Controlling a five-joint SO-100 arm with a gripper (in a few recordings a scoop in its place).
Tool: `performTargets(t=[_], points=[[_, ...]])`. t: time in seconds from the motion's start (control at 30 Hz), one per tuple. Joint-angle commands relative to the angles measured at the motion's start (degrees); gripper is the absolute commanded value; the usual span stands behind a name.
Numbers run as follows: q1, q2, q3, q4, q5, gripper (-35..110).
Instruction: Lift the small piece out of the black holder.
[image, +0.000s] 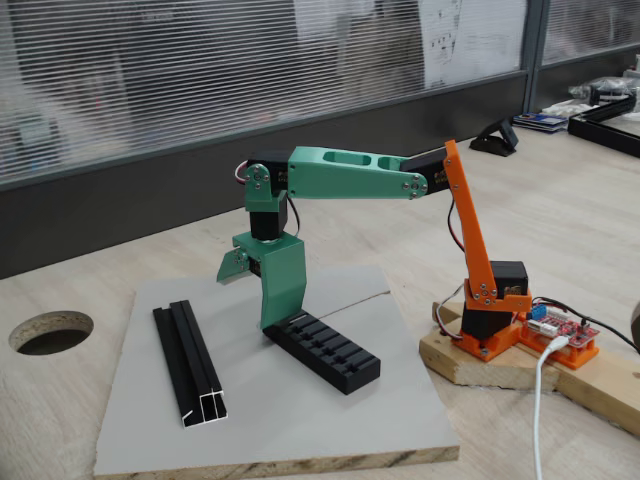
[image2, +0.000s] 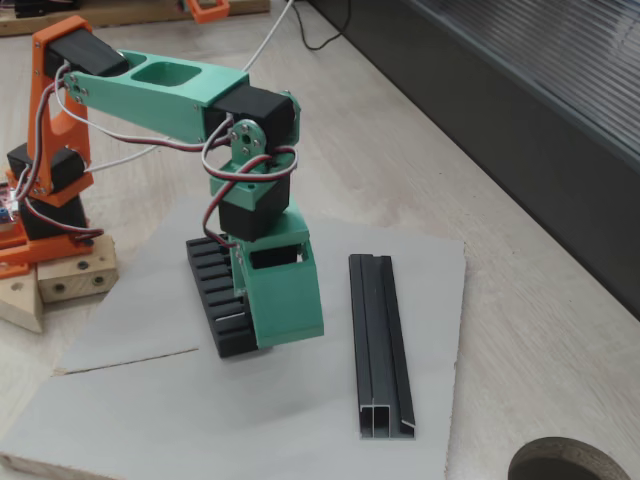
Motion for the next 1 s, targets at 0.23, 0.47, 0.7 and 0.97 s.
performTargets(t=[0.23, 0.47, 0.7, 0.97], points=[[-0.79, -0.70, -0.18, 1.14, 0.09, 80], [-1.14, -0.79, -0.44, 0.62, 0.09, 80], [-5.71, -0.88, -0.88, 0.53, 1.41, 80], [-5.10, -0.88, -0.18, 0.79, 4.13, 80]])
